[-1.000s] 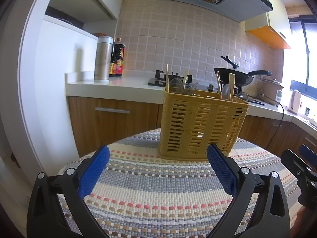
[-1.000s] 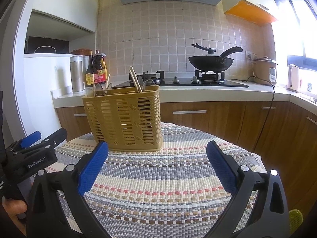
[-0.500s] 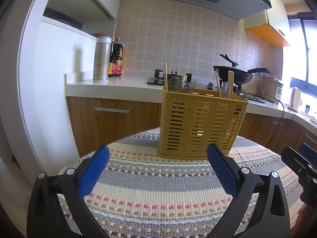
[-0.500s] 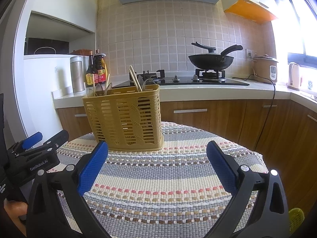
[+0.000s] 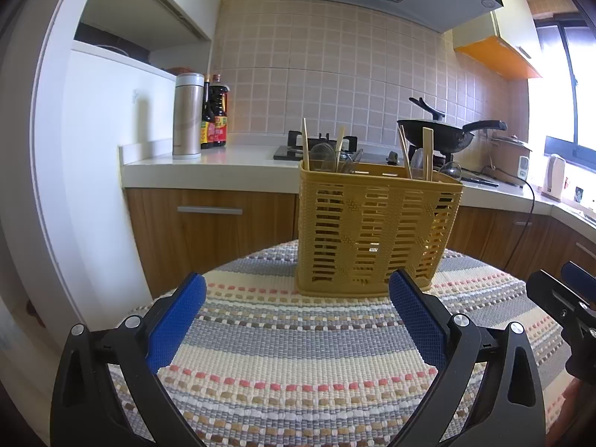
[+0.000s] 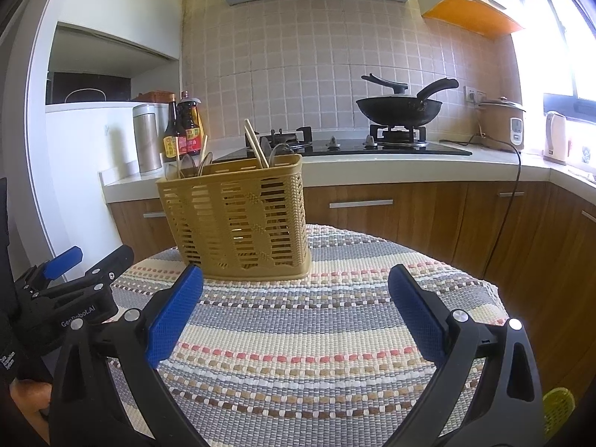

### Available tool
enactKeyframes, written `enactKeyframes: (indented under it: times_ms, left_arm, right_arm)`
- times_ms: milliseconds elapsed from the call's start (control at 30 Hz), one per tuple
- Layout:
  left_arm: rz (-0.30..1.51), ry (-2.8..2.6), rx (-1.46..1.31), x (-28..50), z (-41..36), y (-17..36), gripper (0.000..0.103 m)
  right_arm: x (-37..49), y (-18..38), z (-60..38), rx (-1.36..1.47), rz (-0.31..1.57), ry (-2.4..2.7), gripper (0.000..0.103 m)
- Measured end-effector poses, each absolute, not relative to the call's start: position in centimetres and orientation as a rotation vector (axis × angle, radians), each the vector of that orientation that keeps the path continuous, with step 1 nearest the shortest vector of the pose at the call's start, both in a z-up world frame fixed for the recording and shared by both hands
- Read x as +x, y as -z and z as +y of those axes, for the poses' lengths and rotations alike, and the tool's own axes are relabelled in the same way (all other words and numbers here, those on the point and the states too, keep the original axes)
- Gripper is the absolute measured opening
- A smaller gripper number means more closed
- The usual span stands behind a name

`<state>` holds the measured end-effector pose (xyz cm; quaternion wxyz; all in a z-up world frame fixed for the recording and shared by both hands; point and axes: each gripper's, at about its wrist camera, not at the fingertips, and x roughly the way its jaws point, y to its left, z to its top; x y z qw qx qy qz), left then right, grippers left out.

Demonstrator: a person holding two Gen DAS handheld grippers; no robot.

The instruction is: Organize utensils

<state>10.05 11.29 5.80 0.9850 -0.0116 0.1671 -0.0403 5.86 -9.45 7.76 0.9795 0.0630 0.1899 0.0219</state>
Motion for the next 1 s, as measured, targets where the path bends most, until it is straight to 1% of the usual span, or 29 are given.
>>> enactKeyframes:
  times_ms: [633,1000]
  left_arm:
    - [0.339,0.105,-0.044,9.97,11.44,-5.83,0.095]
    - [0.317,0.075,-0.003,9.47,10.78,-6.11,0.096]
  right_arm:
    - [6.07,-7.66,-9.29,0.128,0.388,-0.042,0.095]
    - [5.99,-7.67,-9.25,0.129,0.382,-0.036,0.095]
